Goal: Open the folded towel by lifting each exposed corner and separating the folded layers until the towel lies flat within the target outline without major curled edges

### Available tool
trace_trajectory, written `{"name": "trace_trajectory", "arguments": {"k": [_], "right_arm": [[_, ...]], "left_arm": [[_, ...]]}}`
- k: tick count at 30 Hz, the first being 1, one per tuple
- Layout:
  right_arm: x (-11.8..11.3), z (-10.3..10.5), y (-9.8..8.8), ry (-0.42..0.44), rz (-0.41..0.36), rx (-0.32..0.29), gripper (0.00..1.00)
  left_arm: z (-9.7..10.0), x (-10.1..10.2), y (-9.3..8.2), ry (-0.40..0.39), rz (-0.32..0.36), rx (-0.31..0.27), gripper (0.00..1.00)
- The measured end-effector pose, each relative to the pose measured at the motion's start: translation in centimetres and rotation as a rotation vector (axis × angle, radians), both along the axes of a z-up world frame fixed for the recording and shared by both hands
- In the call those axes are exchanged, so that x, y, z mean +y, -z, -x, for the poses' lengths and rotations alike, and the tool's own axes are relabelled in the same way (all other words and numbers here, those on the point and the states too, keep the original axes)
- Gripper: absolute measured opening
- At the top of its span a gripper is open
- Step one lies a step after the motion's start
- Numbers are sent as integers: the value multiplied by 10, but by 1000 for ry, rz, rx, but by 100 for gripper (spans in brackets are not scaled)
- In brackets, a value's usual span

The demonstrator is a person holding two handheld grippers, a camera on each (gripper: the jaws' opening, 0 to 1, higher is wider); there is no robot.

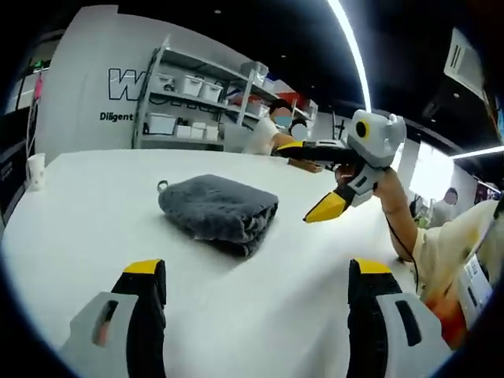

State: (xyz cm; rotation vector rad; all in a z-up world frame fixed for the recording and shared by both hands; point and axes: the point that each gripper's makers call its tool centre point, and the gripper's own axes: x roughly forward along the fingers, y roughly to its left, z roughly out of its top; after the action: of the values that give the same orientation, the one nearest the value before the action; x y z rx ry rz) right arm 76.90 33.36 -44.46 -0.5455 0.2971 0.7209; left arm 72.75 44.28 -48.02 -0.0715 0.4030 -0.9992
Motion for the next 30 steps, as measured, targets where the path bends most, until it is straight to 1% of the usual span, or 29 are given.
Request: {"name": "trace_trajectory", "arguments": {"k": [3,5,10,11,13,14,16,17,19,22,24,26,30], "right_arm": [[6,1,10,-25,32,17,86],[8,1,13,-28,46,16,83],[14,-4,24,-44,80,13,77],[15,-6,25,-47,81,14,76],[17,-9,28,-49,74,13,75],[17,-9,29,-50,72,15,73],[17,-11,33,-49,79,15,70],[17,-13,35,-48,81,9,68],[16,-15,37,-45,89,6,60],[16,-16,41,-43,85,11,53],[17,-15,46,-47,82,34,52],[17,-14,50,-51,87,46,49],[16,-18,55,-43,129,20,45]], "left_arm": [[1,0,-1,0,-13,-11,95],[2,0,-1,5,-25,-22,95],[6,-3,-2,28,-4,-12,95],[5,-3,0,23,-11,-11,95],[3,-1,2,6,-48,-34,95],[2,0,4,1,-63,-39,95],[2,1,5,3,-75,-42,95],[2,0,6,5,-75,-40,95],[2,-2,7,13,-63,-25,95],[3,-3,9,23,-59,-15,95],[3,-3,10,21,-67,-15,95],[3,-3,11,20,-75,-19,95],[5,-5,11,30,-70,-11,95]]}}
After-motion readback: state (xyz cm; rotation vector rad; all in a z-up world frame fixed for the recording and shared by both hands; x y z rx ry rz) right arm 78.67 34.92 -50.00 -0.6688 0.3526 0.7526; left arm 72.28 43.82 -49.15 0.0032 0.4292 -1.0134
